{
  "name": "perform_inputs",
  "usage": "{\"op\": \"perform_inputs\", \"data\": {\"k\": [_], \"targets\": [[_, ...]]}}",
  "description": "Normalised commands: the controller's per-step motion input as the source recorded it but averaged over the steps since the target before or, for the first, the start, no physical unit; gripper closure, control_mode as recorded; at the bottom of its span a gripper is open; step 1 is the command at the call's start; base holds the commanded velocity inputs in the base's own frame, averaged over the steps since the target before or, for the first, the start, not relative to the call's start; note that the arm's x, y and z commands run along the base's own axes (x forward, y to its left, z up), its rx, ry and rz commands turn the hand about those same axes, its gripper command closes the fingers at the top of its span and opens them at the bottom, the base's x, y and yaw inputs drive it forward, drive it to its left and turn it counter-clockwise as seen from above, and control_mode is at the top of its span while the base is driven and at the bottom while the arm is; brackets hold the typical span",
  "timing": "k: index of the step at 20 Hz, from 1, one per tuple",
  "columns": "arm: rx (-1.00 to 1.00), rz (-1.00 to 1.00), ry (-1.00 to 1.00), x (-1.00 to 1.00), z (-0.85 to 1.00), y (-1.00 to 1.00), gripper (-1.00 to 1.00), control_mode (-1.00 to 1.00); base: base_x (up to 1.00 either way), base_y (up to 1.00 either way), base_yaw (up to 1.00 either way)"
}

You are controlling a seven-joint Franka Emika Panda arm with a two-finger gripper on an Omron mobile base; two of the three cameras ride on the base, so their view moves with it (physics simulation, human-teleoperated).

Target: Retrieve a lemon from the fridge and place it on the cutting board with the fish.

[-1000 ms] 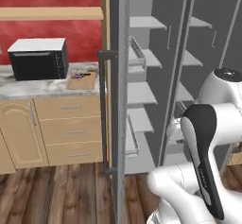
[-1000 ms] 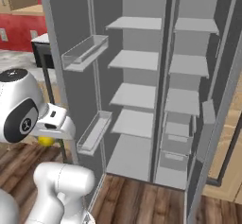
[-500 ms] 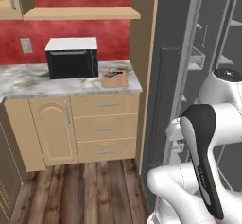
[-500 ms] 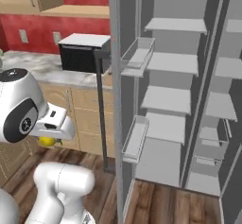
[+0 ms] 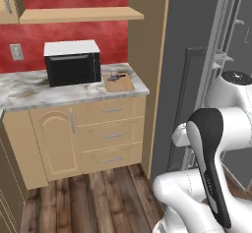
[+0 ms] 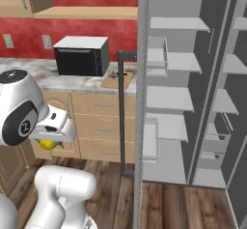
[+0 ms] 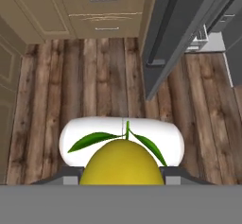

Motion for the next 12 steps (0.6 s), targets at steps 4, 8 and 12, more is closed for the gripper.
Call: {"op": "perform_inputs", "data": {"k": [4,8,12], "targets": [[0.0,0.0,0.0,0.0,0.0,0.0,1.0,1.0,0.19,0.45,-0.37],[0.0,0.0,0.0,0.0,0.0,0.0,1.0,1.0,0.48,0.5,-0.29],[0.0,0.0,0.0,0.0,0.0,0.0,1.0,1.0,0.64,0.42,-0.12]]}}
